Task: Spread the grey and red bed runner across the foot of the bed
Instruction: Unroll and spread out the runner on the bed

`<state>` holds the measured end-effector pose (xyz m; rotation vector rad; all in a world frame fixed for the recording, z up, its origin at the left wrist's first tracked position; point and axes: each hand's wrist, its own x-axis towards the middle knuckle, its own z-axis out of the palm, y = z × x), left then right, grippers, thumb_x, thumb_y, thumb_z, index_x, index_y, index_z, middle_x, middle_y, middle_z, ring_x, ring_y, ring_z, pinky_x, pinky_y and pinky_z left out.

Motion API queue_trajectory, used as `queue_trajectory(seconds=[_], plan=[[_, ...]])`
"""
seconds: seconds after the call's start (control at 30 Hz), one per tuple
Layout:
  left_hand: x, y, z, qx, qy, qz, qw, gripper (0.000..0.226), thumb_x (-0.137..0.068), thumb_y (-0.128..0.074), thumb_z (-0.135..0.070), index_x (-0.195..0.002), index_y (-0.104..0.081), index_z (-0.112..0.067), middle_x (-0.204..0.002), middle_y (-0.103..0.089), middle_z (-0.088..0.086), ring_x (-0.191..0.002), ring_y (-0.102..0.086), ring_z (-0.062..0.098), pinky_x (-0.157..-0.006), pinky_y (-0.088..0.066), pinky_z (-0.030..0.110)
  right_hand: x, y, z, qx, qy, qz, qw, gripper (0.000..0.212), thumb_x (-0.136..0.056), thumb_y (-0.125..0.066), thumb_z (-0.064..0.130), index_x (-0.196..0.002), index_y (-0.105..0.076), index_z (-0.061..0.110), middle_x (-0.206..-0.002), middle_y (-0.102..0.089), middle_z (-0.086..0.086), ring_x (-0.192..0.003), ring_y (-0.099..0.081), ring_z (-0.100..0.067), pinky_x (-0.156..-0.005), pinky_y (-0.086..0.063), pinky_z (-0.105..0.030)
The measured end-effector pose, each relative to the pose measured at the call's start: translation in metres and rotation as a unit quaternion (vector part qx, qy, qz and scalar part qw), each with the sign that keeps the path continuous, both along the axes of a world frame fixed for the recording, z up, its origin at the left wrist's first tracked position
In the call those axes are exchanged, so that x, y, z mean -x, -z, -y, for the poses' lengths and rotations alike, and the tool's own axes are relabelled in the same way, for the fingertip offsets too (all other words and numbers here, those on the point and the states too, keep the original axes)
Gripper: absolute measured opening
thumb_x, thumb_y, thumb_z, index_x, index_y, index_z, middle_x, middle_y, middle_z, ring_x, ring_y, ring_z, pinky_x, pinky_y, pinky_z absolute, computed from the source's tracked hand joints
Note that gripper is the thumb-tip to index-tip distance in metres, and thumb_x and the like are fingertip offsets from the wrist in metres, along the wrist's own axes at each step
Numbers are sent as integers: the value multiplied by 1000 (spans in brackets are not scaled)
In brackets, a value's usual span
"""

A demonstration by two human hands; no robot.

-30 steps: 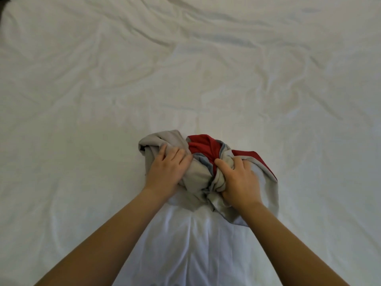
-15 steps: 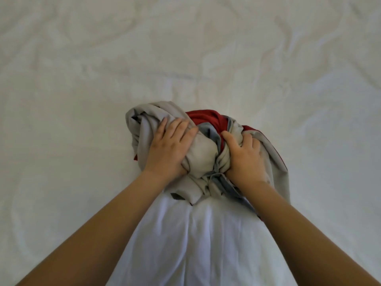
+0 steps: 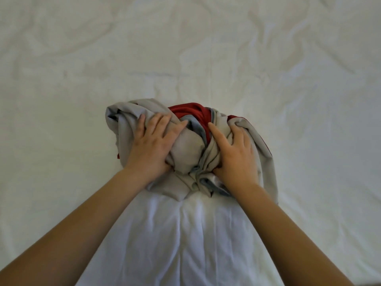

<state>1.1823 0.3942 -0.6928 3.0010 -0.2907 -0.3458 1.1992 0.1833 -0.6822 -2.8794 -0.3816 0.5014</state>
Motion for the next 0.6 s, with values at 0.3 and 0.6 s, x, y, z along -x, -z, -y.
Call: queue_trajectory(seconds=[0.3,0.6], plan=[[7,-31,35,99,247,86,960,60,-78,-54,-3,-135,-49,-22,-142,-47,7,-131,-41,28,-111,-27,47,94,-22,27,-122,29,81,989,56,-76,-73,36,-125,-56,16,-130,-53,-8,-121,-49,-25,-98,-45,-41],[-44,-10,63,136,402,190,886,17,-90,-60,-7,-99,-74,-13,-104,-71,14,-96,-67,27,-82,-56,37,66,1,50,-123,-18,142,982,15,-78,-70,10,-92,-71,13,-91,-68,-5,-74,-65,-25,-54,-53,-31]])
